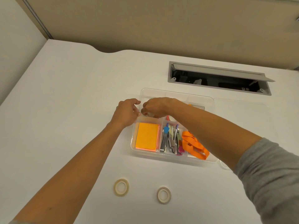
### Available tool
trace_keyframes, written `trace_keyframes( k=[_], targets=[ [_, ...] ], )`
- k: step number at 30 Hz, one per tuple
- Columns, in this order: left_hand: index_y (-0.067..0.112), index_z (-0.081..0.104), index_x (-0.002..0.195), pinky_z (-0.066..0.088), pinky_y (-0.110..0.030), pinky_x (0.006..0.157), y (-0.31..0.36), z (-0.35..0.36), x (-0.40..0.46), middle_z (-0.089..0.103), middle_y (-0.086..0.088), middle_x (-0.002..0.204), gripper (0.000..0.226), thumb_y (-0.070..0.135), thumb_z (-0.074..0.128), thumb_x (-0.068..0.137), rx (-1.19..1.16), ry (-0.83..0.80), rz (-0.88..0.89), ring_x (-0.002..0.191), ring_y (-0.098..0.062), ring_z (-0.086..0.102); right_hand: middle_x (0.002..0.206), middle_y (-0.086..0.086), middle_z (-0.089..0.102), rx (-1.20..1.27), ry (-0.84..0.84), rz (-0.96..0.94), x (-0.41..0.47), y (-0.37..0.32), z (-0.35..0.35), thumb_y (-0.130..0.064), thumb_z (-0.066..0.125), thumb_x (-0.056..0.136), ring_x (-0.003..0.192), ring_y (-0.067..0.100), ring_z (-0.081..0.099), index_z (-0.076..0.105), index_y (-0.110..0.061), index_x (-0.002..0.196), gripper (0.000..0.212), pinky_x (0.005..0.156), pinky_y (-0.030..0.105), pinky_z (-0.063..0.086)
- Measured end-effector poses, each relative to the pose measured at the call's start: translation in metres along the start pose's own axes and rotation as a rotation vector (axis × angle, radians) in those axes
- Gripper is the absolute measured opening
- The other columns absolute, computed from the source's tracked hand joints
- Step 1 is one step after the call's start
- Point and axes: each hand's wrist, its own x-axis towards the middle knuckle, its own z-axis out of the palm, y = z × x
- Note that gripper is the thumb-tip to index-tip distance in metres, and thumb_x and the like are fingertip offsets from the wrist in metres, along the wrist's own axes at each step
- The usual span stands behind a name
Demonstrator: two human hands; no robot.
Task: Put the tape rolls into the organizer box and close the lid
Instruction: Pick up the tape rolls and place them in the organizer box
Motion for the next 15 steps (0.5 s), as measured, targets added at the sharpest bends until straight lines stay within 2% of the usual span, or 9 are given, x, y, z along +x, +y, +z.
trace_keyframes(
  k=[3,5,7,9,15],
  targets=[
    [0.017,0.056,0.129,0.06,-0.035,0.074,0.001,-0.001,-0.001,0.071,-0.01,0.103,0.048,0.012,0.071,0.083,0.007,-0.022,-0.004,0.071,-0.023,0.069,0.135,0.006,0.051,0.031,0.013,0.054,-0.006,0.0,-0.001,-0.01,0.071,0.082,0.119,0.027,0.049,0.047,-0.02,0.136,0.06,0.095,0.034,0.042],
    [0.019,0.054,0.132,0.06,-0.035,0.073,0.002,-0.003,-0.003,0.069,-0.01,0.109,0.052,0.017,0.072,0.083,0.0,-0.039,-0.002,0.073,-0.024,0.069,0.14,0.007,0.048,0.106,0.085,0.087,-0.019,0.0,-0.005,-0.007,0.07,0.083,0.122,0.026,0.048,0.045,-0.019,0.139,0.062,0.094,0.031,0.04],
    [0.021,0.05,0.134,0.058,-0.039,0.081,0.003,-0.008,-0.008,0.066,-0.011,0.117,0.056,0.028,0.072,0.083,-0.003,-0.018,0.001,0.089,-0.029,0.068,0.142,0.007,0.047,0.177,0.19,0.136,-0.037,-0.003,-0.01,-0.007,0.068,0.085,0.126,0.026,0.045,0.046,-0.019,0.139,0.06,0.099,0.036,0.039],
    [0.023,0.049,0.133,0.053,-0.036,0.085,0.003,-0.014,-0.015,0.063,-0.009,0.124,0.057,0.039,0.069,0.083,0.003,0.063,0.0,0.103,-0.03,0.064,0.142,0.005,0.048,0.246,0.31,0.197,-0.058,-0.009,-0.012,-0.009,0.066,0.087,0.128,0.026,0.044,0.047,-0.019,0.138,0.056,0.101,0.039,0.038],
    [0.022,0.05,0.13,0.052,-0.039,0.087,-0.007,-0.014,-0.072,0.053,-0.005,0.134,0.049,0.045,0.061,0.087,-0.041,0.228,0.07,0.104,-0.02,0.063,0.136,0.003,0.055,0.495,0.682,0.34,-0.129,-0.065,0.011,-0.029,0.062,0.091,0.125,0.022,0.047,0.053,-0.02,0.132,0.043,0.101,0.035,0.037]
  ],
)
